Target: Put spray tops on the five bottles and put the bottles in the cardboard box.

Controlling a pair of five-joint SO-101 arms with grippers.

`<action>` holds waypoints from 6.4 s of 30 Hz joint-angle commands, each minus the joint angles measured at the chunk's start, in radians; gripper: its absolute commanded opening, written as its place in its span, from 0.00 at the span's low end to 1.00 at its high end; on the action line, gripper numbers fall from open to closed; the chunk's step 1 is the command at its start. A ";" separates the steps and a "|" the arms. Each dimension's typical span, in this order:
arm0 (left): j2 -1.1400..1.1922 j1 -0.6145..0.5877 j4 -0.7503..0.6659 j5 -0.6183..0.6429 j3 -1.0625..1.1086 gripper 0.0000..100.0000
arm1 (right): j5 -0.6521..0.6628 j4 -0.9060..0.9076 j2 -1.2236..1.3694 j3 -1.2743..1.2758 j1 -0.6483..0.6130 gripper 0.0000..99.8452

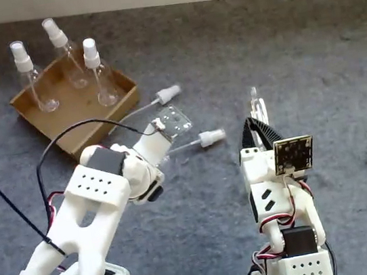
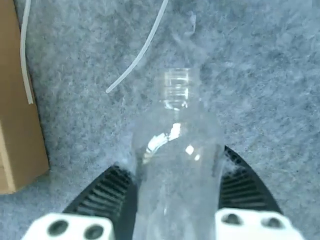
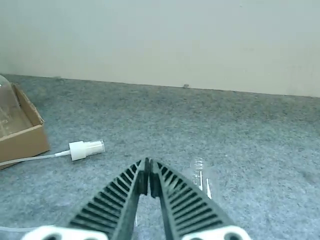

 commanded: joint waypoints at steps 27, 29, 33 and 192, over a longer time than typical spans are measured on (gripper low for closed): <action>0.004 -0.124 -0.199 -0.121 0.183 0.15 | -0.008 -0.005 -0.004 0.133 -0.008 0.01; 0.073 -0.128 -0.209 -0.135 0.173 0.15 | -0.008 -0.005 -0.004 0.133 -0.008 0.01; 0.236 -0.133 -0.186 -0.147 0.074 0.15 | -0.008 -0.005 -0.004 0.133 -0.008 0.01; -0.725 -0.099 -0.276 0.497 0.354 0.08 | -0.758 0.820 2.273 -1.871 -0.228 0.20</action>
